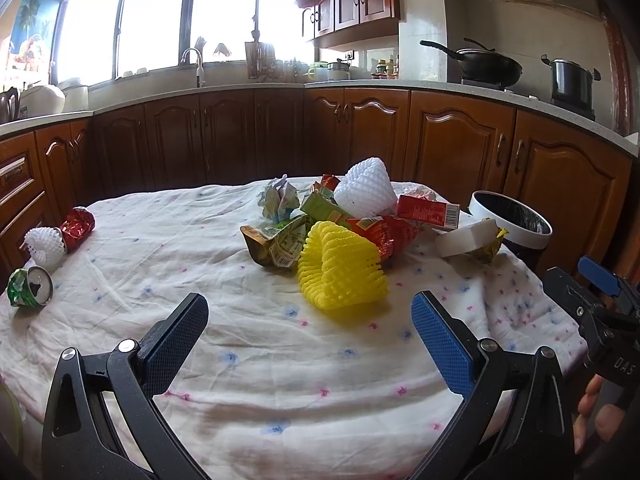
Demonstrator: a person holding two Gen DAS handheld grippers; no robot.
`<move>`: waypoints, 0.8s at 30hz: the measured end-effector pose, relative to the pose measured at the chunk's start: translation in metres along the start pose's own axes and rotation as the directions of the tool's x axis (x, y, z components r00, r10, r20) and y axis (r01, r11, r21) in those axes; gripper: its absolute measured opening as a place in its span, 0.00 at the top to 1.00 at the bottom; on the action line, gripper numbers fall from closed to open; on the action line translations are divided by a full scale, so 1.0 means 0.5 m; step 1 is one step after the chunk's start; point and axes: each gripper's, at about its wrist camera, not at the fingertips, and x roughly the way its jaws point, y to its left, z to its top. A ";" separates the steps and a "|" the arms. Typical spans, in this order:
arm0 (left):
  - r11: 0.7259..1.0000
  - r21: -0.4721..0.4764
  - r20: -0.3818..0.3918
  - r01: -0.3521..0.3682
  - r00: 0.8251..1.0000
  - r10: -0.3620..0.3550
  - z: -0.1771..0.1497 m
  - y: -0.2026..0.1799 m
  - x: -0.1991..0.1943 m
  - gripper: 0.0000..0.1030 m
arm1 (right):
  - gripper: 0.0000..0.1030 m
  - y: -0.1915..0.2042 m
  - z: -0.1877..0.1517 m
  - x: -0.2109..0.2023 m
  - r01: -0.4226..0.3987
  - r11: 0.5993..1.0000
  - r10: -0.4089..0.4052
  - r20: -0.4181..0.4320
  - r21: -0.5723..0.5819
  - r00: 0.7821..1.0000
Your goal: Collect trash
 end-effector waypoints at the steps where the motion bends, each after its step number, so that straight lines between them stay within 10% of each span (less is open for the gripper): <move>1: 1.000 0.001 0.000 0.001 1.000 -0.001 0.001 -0.001 -0.001 0.00 | 0.00 0.000 -0.001 0.000 0.001 1.000 -0.001 0.000 -0.001 1.000; 24: 1.000 0.003 -0.008 0.005 1.000 -0.005 0.005 -0.003 0.011 0.00 | 0.00 -0.001 -0.001 0.007 -0.015 1.000 0.015 -0.002 0.007 1.000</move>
